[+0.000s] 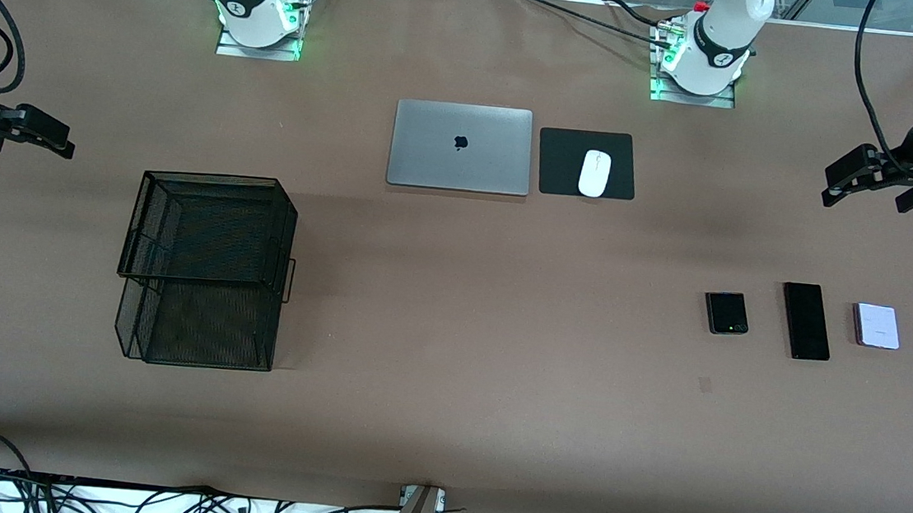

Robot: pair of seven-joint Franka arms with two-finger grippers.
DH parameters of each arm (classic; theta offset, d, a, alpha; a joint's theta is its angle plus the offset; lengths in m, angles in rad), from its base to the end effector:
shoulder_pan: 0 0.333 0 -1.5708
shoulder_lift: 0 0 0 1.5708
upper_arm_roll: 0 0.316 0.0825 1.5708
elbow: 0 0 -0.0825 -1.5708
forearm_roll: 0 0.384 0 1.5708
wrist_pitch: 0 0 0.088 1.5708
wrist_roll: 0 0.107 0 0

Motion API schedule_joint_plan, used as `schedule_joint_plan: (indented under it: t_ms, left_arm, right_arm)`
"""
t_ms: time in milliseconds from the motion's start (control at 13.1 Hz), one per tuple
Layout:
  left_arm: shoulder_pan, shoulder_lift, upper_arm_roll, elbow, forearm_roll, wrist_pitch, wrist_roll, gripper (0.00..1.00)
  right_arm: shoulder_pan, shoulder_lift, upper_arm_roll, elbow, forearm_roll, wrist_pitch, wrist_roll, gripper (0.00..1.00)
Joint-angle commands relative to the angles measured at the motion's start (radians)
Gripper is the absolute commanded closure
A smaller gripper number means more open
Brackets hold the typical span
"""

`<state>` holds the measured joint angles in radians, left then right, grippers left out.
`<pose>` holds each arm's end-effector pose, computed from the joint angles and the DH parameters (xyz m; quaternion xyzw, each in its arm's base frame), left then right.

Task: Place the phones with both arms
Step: 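Reach the left gripper down to the small black flip phone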

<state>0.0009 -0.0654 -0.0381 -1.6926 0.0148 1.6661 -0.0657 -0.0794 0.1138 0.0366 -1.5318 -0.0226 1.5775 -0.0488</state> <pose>0.5415 -0.0193 0.6109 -0.9997 -0.0137 -0.0198 0.0076 0.5867 -0.0287 0.5785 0.9994 0.0034 -0.0344 0.0076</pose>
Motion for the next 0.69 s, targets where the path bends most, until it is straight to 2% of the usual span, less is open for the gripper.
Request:
schedule_joint_plan:
  t_ms: [0,305,609]
  left_arm:
    - [-0.022,-0.025,0.009,-0.021,0.016,0.012,0.001,0.00]
    - [-0.004,0.009,0.007,-0.012,0.002,-0.006,0.004,0.00]
    - [-0.004,0.091,0.007,-0.004,0.004,-0.055,0.009,0.00]
  right_arm:
    - [-0.011,-0.008,0.006,-0.008,0.003,0.004,-0.016,0.00]
    - [-0.011,-0.008,0.006,-0.008,0.003,0.004,-0.016,0.00]
    - [-0.011,-0.008,0.006,-0.008,0.003,0.004,-0.016,0.00]
